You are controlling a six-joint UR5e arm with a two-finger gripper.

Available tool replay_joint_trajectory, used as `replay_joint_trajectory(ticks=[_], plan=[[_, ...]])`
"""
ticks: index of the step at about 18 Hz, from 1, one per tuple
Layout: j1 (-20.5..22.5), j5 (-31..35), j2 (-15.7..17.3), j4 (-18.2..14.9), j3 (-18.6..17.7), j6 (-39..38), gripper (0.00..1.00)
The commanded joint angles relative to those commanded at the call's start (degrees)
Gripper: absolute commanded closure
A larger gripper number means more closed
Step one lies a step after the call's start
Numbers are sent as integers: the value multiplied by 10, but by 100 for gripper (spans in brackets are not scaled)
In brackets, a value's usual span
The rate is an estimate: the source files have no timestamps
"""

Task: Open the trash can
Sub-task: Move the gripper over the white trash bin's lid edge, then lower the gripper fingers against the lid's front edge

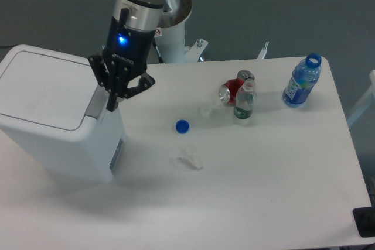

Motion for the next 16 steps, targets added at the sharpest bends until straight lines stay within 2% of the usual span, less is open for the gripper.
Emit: replay_joint_trajectory(ticks=[16], plan=[[-4,2,-11,3,0,0,100]])
